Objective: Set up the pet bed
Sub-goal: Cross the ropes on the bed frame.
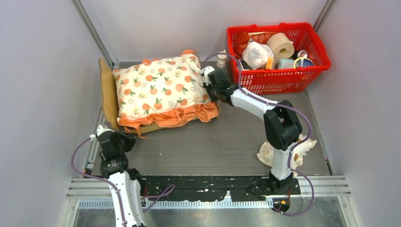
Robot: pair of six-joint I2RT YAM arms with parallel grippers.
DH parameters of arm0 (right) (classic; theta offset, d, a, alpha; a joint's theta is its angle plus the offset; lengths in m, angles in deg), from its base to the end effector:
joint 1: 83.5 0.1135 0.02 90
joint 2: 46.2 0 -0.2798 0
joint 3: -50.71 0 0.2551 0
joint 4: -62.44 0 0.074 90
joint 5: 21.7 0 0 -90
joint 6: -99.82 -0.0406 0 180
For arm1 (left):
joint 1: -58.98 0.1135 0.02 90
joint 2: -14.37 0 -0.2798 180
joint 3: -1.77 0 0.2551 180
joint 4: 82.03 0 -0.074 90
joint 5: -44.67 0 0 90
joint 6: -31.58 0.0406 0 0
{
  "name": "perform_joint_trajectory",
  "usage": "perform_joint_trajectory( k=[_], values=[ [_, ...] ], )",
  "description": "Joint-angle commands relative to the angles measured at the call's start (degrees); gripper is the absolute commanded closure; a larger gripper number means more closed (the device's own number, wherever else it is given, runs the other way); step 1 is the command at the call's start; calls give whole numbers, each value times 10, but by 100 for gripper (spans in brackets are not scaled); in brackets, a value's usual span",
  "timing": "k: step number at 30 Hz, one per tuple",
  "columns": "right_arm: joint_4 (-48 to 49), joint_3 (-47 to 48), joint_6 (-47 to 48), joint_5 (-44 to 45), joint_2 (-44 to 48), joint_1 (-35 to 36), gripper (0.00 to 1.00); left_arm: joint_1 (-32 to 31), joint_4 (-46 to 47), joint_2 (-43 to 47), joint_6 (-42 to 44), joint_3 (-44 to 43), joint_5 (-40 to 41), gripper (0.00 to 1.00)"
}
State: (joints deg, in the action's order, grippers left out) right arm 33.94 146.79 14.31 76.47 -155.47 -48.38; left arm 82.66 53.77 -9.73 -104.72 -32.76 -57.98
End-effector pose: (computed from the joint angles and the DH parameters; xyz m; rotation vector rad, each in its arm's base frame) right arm 0.3681 0.2518 0.2435 -0.7072 2.1802 0.1136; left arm 0.1042 0.0360 0.2108 -1.1428 1.8575 -0.4648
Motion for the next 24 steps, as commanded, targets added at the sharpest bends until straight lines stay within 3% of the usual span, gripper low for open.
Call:
perform_joint_trajectory(
  k=[1,14,15,18,20,24],
  values=[
    [44,64,86,-89,-45,7,95,-1,3,16,-4,5,-17,100],
    [31,245,137,-97,-143,-19,94,-50,-31,22,2,-1,-15,100],
    [32,248,135,-98,-141,-19,91,-50,-34,21,8,-5,-10,100],
    [54,227,101,-103,-102,-15,61,-50,-34,16,29,-22,8,100],
    [89,185,78,-103,-54,-8,48,-50,-37,10,45,-38,16,100],
    [166,94,22,-101,42,7,29,-50,-36,-11,66,-61,16,100]
  ],
)
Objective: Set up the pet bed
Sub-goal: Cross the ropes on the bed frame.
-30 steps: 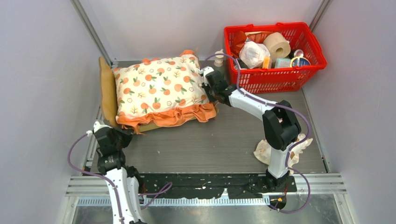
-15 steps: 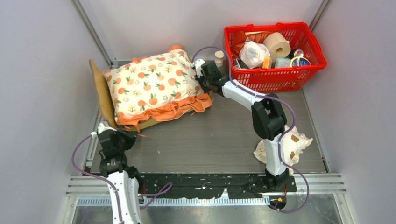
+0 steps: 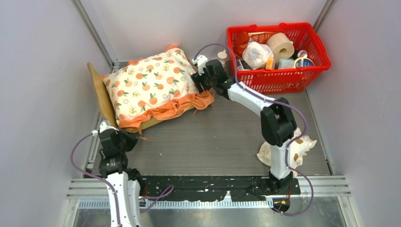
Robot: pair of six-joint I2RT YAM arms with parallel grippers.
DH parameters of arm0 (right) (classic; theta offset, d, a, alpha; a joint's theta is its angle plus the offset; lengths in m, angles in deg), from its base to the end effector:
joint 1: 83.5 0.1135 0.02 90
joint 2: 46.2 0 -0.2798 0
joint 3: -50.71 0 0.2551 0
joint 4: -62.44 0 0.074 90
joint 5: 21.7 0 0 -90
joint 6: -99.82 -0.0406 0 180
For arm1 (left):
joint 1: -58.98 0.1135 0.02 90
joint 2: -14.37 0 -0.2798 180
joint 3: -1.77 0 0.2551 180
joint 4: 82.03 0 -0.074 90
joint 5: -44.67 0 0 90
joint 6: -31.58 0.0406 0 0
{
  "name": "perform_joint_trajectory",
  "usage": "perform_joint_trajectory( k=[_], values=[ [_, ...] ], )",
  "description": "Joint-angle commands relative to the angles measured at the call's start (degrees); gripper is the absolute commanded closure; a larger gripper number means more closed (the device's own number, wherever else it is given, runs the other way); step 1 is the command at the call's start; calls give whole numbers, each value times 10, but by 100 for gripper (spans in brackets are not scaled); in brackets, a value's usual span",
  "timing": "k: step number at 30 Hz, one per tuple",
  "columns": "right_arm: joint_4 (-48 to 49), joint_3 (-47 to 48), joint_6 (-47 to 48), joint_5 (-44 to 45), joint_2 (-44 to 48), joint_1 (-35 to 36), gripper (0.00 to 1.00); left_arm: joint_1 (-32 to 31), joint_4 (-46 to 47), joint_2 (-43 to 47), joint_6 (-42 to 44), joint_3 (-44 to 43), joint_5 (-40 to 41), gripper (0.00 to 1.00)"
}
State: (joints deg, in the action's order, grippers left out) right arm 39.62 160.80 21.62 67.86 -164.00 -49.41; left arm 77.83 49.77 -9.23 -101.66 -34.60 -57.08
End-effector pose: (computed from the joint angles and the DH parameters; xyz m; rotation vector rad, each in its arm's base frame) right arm 0.4156 0.2816 0.2686 -0.8280 1.9439 0.2412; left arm 0.1021 0.0261 0.2160 -1.0389 1.9533 -0.4629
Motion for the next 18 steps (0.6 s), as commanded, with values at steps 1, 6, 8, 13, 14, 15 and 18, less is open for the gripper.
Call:
perform_joint_trajectory(
  k=[1,6,8,13,14,15,18],
  values=[
    [114,-64,-73,-12,137,20,26,-2,4,-24,40,-51,-3,100],
    [148,-137,-138,29,205,36,20,-2,-11,-53,58,-79,-33,100],
    [185,-194,-169,41,238,51,20,-2,-21,-49,62,-86,-37,100],
    [330,-365,-257,75,325,107,23,-1,-31,-30,60,-102,-56,100],
    [353,-386,-271,77,331,130,24,-2,-35,-32,59,-108,-66,100],
    [403,-429,-289,87,338,146,24,-1,-41,-36,56,-114,-74,100],
    [486,-502,-303,123,328,223,25,-1,-44,-43,39,-118,-103,100]
  ],
)
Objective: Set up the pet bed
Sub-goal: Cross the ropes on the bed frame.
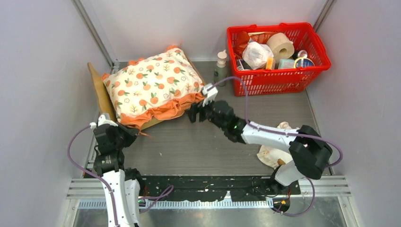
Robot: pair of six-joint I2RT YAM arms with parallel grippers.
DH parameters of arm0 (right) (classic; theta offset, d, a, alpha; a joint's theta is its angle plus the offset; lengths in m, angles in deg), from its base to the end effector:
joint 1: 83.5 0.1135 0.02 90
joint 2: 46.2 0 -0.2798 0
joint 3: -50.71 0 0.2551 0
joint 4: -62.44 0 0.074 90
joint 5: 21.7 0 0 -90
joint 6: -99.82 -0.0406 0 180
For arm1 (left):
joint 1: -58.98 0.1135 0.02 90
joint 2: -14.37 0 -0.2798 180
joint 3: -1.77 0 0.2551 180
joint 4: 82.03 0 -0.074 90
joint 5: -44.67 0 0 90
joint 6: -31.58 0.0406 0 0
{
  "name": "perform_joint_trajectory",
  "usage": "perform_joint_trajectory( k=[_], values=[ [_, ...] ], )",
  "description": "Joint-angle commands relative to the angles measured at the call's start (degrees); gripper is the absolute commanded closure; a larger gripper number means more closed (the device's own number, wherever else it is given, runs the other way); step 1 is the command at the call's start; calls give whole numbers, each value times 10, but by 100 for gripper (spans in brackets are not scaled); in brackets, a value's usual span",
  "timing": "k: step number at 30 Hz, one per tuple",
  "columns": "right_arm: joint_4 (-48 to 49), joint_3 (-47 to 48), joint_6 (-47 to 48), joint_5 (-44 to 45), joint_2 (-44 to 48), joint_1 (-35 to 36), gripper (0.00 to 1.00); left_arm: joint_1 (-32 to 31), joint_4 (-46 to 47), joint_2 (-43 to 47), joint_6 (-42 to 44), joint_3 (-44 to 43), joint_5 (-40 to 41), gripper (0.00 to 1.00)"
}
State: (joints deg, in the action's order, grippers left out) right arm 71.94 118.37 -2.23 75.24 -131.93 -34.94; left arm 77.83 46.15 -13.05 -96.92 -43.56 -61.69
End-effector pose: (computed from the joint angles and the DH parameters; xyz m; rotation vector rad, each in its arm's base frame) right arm 0.2384 0.2627 0.2964 -0.4653 1.7046 0.6739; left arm 0.1060 0.0241 0.2578 -0.8965 1.9860 -0.5052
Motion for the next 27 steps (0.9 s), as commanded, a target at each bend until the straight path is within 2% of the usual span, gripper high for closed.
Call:
perform_joint_trajectory(
  k=[1,4,7,9,13,17,21,27],
  values=[
    [197,-86,-68,67,-7,94,25,-2,-4,-3,-13,-27,-64,100],
    [260,-101,-91,83,-58,158,26,-1,0,10,-21,-21,-55,100],
    [372,-100,-90,113,-154,200,28,-1,0,19,-20,-16,-34,100],
    [444,-81,-77,119,-224,229,28,-1,-1,20,-20,-14,-33,100],
    [511,-17,-43,138,-345,255,27,-1,-5,19,-20,-16,-33,100],
    [506,63,-15,159,-423,264,26,-1,-5,24,-22,-18,-32,100],
    [458,157,13,182,-490,265,25,-1,-2,27,-23,-23,-22,100],
    [491,259,71,213,-592,264,22,-1,30,39,-46,-3,-10,100]
  ],
)
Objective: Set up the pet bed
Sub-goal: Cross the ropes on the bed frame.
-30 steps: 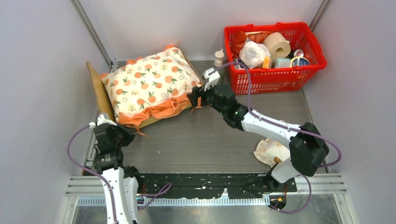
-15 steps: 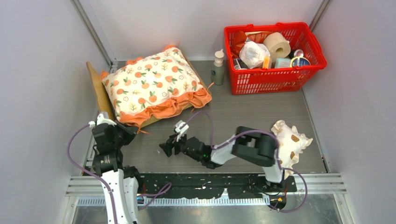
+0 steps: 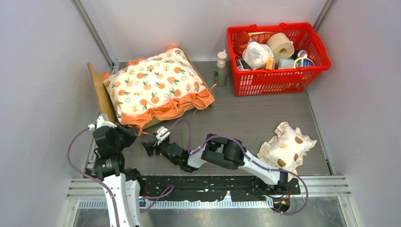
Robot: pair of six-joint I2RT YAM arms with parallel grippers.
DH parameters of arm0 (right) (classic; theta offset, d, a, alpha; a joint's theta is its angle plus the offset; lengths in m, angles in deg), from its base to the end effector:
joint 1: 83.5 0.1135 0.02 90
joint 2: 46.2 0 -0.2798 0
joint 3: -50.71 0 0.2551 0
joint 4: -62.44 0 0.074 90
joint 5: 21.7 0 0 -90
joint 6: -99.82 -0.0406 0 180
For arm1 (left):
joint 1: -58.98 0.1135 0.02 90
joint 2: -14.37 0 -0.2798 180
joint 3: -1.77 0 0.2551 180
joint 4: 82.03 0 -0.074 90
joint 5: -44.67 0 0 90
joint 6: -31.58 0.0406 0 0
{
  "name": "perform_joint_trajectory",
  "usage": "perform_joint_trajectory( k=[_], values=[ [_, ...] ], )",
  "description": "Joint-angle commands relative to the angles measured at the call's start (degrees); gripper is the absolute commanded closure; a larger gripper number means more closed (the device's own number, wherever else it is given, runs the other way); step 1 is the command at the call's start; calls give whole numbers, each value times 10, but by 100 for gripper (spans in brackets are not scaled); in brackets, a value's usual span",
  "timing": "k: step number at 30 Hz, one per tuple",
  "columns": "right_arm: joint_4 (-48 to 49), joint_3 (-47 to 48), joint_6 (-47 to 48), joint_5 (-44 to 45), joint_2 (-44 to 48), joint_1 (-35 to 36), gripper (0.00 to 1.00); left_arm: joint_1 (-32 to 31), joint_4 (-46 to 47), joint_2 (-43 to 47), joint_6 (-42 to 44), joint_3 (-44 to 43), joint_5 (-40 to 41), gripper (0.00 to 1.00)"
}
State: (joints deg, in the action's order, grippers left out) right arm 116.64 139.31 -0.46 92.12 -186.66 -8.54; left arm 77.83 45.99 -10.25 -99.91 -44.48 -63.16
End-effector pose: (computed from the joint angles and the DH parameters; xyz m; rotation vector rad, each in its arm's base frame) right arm 0.1467 0.4828 0.0955 -0.5451 1.5019 0.8585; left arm 0.0986 0.0205 0.2672 -0.8981 1.9232 -0.5631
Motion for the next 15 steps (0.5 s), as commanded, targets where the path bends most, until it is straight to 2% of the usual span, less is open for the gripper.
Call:
perform_joint_trajectory(
  k=[1,4,8,11,15],
  values=[
    [43,58,61,48,-53,0,22,-1,35,11,-19,11,6,100],
    [53,89,75,58,-84,-3,22,-1,37,10,-21,15,10,100],
    [-13,119,63,37,-94,-20,22,-1,49,2,-26,12,3,100],
    [-8,126,34,-12,-110,-44,24,-1,53,-6,-28,5,0,100],
    [38,153,66,-53,-152,-47,24,-1,61,-8,-25,2,0,100]
  ],
)
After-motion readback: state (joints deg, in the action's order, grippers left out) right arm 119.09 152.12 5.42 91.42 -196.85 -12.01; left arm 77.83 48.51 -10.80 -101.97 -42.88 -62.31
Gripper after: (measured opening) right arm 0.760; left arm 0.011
